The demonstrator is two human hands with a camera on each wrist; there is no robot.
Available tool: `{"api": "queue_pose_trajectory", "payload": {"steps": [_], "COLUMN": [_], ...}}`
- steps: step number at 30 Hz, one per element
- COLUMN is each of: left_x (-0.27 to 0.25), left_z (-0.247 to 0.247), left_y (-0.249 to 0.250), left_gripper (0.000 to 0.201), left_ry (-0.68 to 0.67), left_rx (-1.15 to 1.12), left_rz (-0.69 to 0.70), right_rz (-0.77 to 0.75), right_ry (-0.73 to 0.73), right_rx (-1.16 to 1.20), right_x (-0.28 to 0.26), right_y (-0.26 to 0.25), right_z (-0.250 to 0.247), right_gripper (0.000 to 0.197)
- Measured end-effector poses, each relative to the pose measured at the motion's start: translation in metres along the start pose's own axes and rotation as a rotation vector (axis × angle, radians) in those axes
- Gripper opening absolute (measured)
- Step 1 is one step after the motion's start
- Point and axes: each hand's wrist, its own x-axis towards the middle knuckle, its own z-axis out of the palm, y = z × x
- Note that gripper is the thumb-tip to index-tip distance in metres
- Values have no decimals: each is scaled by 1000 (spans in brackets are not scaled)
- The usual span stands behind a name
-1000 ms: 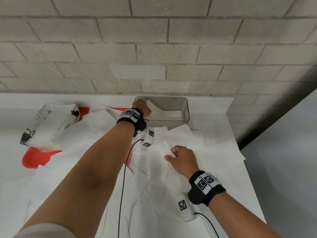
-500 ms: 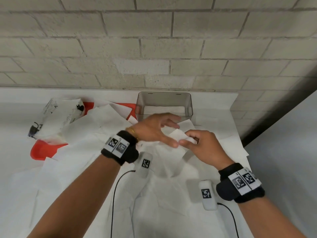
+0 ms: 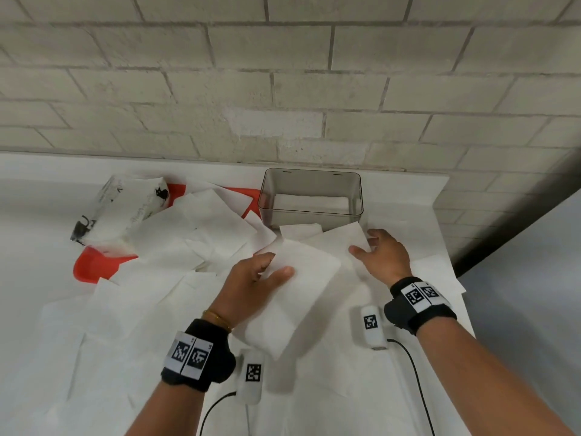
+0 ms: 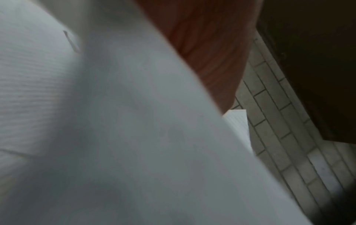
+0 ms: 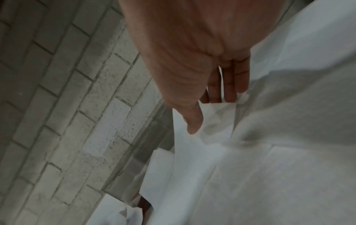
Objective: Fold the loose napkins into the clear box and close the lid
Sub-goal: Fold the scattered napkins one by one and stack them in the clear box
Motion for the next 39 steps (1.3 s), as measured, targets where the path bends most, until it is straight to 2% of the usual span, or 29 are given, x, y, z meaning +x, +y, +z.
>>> {"api": "queue_pose_trajectory", "payload": {"steps": [3,4,6,8,10,15,17,20,23,25,26,29,30,32,35,37,39], "left_x": [-6,-6,-5,0,9,25,26,19,9,1,-4,-19,-22,-22,-5,18,43], "left_z": [3,5,7,11,15,27,32,36,40,43,44,46,46,41,32,29,29], "left_y": [-5,-5,-2,-1,0,15,20,29,29,30,31,35,36,38,31,16,2], "left_gripper": [27,25,13,20,16,29,33,25,18,16,17,21,27,39,42,47,54], "left_ry": [-34,-48,-45,-37,-42,-28,-35,-47,-62,-103,-138,-246,-272,-280,-130,39,121], "left_rx": [89,96,113,137,155,138,75,-49,-33,-3,8,-50,-105,-228,-346,-254,-91], "left_rz": [-7,-6,33,96,119,222,235,143,170,183,197,225,178,-8,-295,-467,-578], "right_rz": [-68,-88,-140,-219,-314,-462,-483,-460,-374,-331,-326,-339,-327,-288,-281,-290,-282], "right_ry": [44,48,48,24,-34,-193,-252,-316,-421,-486,-499,-460,-448,-462,-508,-496,-486], "right_rx": [-60,-59,-23,24,46,68,97,143,267,256,222,126,120,144,110,47,28], "right_x": [1,-1,-9,-24,-42,-83,-95,-108,-118,-125,-128,-133,-133,-133,-133,-129,-125], "right_y": [-8,-10,-17,-26,-35,-53,-55,-53,-46,-43,-41,-31,-27,-16,-1,10,18], "right_z": [0,-1,-7,-17,-31,-67,-75,-81,-82,-77,-74,-62,-60,-60,-64,-63,-62], "right_gripper": [33,28,26,18,8,2,4,9,34,54,57,40,35,31,41,49,32]}}
